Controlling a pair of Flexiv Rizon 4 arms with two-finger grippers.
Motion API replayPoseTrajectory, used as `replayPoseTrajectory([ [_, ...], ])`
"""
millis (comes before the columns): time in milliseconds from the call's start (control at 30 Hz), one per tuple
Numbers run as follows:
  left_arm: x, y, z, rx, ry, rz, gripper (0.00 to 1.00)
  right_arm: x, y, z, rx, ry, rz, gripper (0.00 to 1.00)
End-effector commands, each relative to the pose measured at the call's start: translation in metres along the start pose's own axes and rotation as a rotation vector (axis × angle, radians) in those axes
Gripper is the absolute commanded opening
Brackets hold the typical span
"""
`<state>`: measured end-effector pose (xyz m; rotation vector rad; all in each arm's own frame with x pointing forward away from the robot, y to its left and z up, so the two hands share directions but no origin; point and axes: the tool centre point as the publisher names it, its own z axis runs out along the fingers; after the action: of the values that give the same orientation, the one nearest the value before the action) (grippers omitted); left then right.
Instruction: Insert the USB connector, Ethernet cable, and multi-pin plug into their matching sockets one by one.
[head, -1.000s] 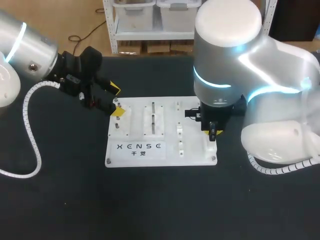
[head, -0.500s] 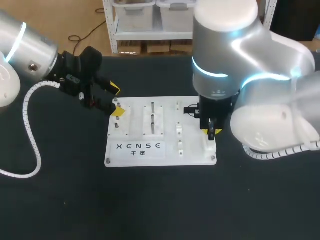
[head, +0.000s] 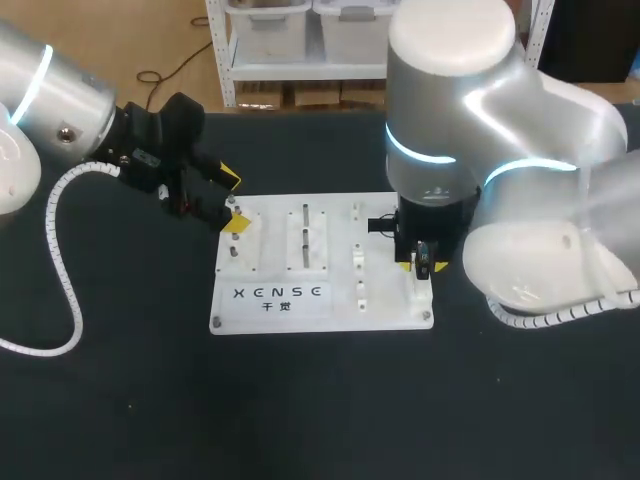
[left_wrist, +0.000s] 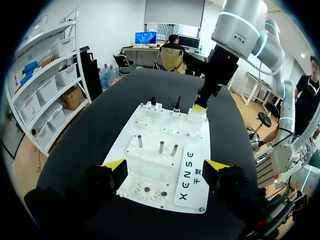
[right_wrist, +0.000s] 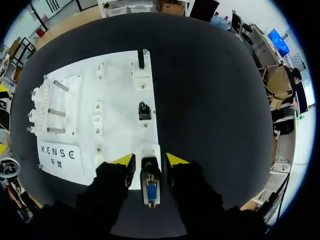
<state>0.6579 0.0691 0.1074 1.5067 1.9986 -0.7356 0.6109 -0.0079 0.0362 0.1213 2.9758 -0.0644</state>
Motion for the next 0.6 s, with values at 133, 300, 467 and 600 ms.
replayPoseTrajectory([
  [133,-0.001,0.001,0.0,0.001,0.004,-0.001,1.0,-0.016,-0.001,-0.015,-0.032,-0.084,0.017,1.0],
  [300,-0.001,0.001,0.0,0.001,0.004,-0.001,1.0,-0.022,-0.001,-0.031,-0.029,-0.136,0.025,1.0],
  [467,-0.001,0.001,0.0,0.001,0.004,-0.001,1.0,-0.024,-0.001,-0.038,-0.023,-0.155,0.053,1.0],
  [600,-0.001,0.001,0.0,0.001,0.004,-0.001,1.0,-0.024,-0.001,-0.038,-0.023,-0.155,0.053,1.0],
])
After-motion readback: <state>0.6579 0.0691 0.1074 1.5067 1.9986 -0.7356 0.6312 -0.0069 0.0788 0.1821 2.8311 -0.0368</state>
